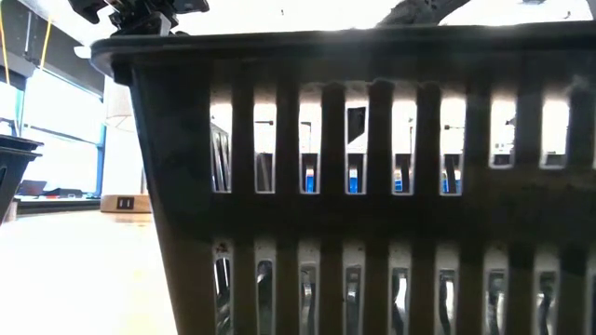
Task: Stack baskets by color
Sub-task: Stack the left blue bin on top of the right blue bin
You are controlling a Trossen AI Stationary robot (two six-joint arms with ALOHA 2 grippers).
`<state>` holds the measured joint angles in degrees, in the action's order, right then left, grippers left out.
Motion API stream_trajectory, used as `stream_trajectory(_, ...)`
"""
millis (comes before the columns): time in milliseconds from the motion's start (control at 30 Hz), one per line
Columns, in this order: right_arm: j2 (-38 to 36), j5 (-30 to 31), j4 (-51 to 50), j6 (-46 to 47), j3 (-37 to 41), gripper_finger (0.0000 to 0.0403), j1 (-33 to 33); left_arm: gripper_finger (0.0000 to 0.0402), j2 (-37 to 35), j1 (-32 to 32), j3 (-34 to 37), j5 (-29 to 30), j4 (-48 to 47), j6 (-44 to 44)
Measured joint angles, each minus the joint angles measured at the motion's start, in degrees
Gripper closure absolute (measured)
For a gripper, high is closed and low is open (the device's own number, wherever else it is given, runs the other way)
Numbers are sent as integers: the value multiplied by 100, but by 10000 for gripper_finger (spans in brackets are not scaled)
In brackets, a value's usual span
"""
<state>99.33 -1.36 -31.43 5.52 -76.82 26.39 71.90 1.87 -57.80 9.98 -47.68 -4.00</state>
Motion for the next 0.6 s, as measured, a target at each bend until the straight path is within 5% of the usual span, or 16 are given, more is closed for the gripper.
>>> stream_trajectory(300, -152, -589, -369, -387, -2, 267, -750, 286, 0, 0, 0, -2, -42, -33)
stream_trajectory(600, -138, -260, -453, -369, -2, 267, -1507, 255, 0, -2, 0, 6, -44, -333)
